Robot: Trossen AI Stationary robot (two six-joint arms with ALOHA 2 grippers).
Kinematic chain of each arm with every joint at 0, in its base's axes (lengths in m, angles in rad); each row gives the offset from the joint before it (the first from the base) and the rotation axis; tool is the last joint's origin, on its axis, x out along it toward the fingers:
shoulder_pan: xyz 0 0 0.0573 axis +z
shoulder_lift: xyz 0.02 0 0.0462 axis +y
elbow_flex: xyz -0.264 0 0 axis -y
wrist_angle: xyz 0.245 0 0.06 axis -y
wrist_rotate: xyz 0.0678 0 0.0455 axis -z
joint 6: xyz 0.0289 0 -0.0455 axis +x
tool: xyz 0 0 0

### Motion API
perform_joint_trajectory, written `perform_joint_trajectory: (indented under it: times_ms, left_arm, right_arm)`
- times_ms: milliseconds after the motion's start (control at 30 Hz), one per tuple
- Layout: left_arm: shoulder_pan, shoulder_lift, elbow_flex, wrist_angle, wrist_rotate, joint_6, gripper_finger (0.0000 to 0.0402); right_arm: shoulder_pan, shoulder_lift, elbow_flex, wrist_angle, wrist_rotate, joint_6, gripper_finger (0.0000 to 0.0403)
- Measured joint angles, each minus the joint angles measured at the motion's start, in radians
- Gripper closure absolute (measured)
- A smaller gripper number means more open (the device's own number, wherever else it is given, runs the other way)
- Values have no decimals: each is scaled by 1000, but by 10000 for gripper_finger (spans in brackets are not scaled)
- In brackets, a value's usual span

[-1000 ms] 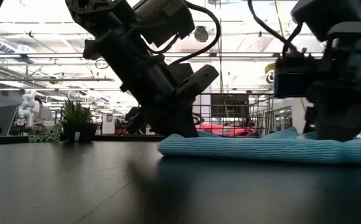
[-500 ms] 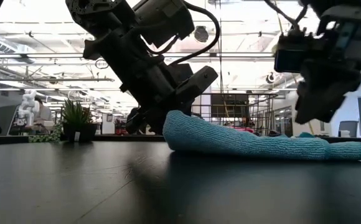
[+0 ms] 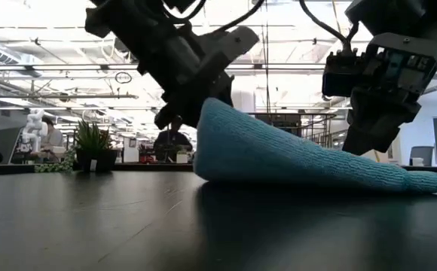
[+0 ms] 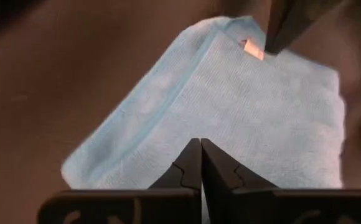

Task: Fold microfiber towels
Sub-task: Fold the right blue towel

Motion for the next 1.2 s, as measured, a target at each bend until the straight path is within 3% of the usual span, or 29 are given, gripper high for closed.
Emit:
perform_joint_trajectory:
  times_ms: [367,867,1200]
  left_arm:
    - [-40,-2,-4,-184,5,49,364]
    - [6,-3,-2,-194,58,-311,320]
    - [9,-3,-2,-192,105,-248,318]
  right_arm:
    - [0,0,0,8,-1,8,403]
    - [0,0,0,15,-2,30,403]
    - [0,0,0,14,-2,30,403]
